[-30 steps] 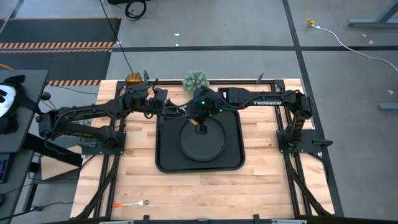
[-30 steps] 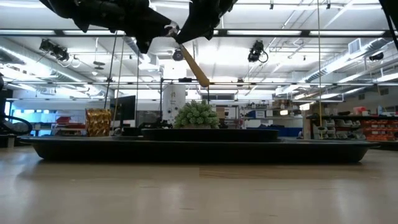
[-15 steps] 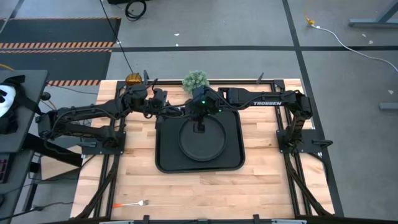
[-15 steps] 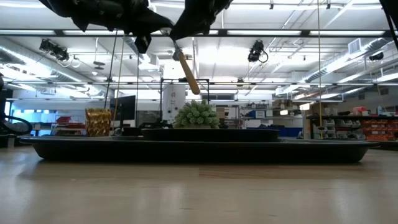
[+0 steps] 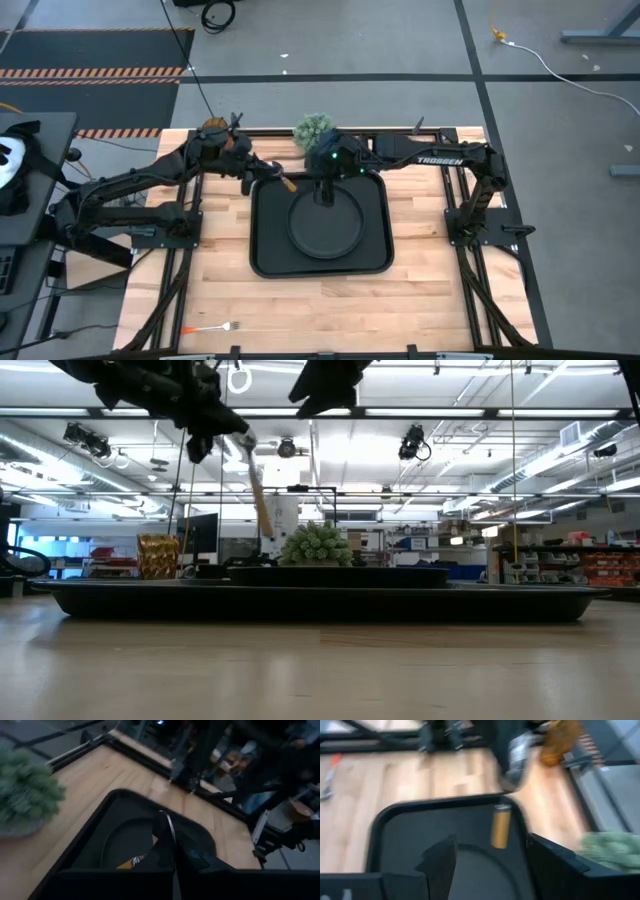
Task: Pick and place plate/cup/fork/spoon on tray
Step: Put the yellow spoon on the black serving tray to the left of the black plate
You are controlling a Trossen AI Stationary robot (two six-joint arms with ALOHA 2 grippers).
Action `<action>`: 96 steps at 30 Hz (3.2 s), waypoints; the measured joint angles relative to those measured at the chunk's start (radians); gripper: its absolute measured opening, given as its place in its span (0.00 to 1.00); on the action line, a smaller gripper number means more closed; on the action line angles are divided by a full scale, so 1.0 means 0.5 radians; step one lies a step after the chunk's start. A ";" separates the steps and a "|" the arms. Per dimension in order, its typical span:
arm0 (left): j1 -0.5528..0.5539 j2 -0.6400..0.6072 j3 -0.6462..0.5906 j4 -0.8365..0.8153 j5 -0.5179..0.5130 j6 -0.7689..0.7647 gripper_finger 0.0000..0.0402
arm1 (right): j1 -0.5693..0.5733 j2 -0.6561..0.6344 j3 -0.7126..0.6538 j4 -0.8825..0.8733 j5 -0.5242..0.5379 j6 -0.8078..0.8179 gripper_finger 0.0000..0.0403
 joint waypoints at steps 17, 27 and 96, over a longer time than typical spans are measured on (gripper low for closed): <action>-0.390 -0.095 0.437 -1.278 -0.787 -0.515 0.01 | -0.397 -0.012 0.040 -0.009 -0.051 0.082 0.60; -0.752 0.025 0.495 -1.284 -1.423 -1.269 0.01 | -0.467 -0.018 0.040 -0.369 -0.043 -0.490 0.59; -0.483 1.661 0.828 -1.768 -1.041 -3.004 0.09 | -0.257 -1.250 -1.086 -0.070 -0.344 -0.892 0.59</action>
